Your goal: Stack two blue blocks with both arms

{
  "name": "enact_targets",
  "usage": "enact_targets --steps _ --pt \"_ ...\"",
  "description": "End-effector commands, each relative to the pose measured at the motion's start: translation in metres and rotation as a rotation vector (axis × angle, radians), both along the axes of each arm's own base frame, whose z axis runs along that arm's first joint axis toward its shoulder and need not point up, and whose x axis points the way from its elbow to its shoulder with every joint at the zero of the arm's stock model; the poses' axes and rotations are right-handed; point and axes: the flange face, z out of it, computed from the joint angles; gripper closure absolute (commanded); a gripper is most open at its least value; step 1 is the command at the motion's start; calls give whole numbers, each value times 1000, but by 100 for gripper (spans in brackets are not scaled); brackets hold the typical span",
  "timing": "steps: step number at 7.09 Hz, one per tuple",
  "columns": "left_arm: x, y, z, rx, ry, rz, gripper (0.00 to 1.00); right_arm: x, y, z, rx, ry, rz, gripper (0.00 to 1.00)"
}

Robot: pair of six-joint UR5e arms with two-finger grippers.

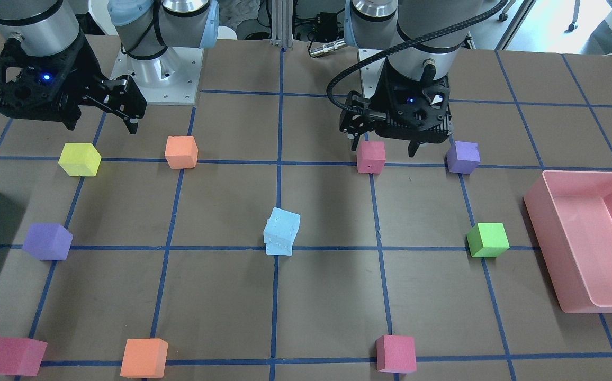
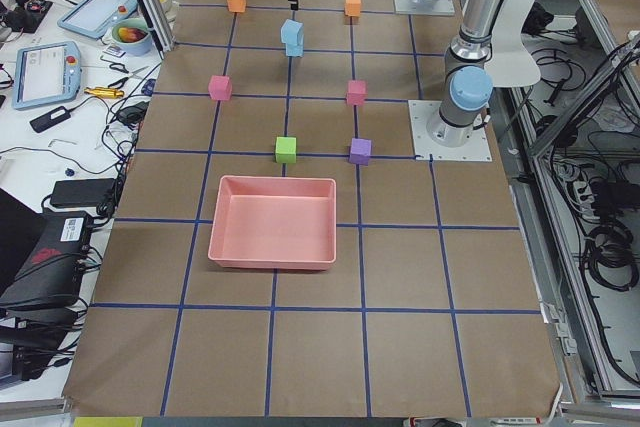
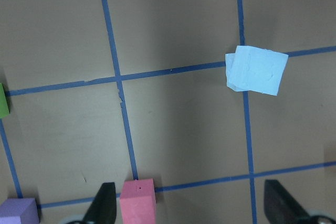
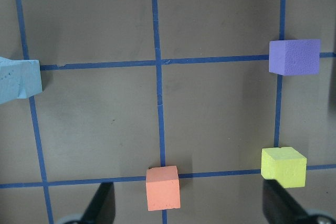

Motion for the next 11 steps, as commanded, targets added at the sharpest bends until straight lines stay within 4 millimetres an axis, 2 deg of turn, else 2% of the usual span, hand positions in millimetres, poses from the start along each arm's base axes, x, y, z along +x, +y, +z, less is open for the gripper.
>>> enact_targets --steps 1,4,11 --pt "55 0 10 31 -8 63 0 2 -1 0 -2 -22 -2 0" --pt "48 8 8 49 -1 83 0 2 -1 -1 0 -21 -1 0" --pt "48 7 7 51 5 85 0 2 -1 -2 4 -21 -2 0"
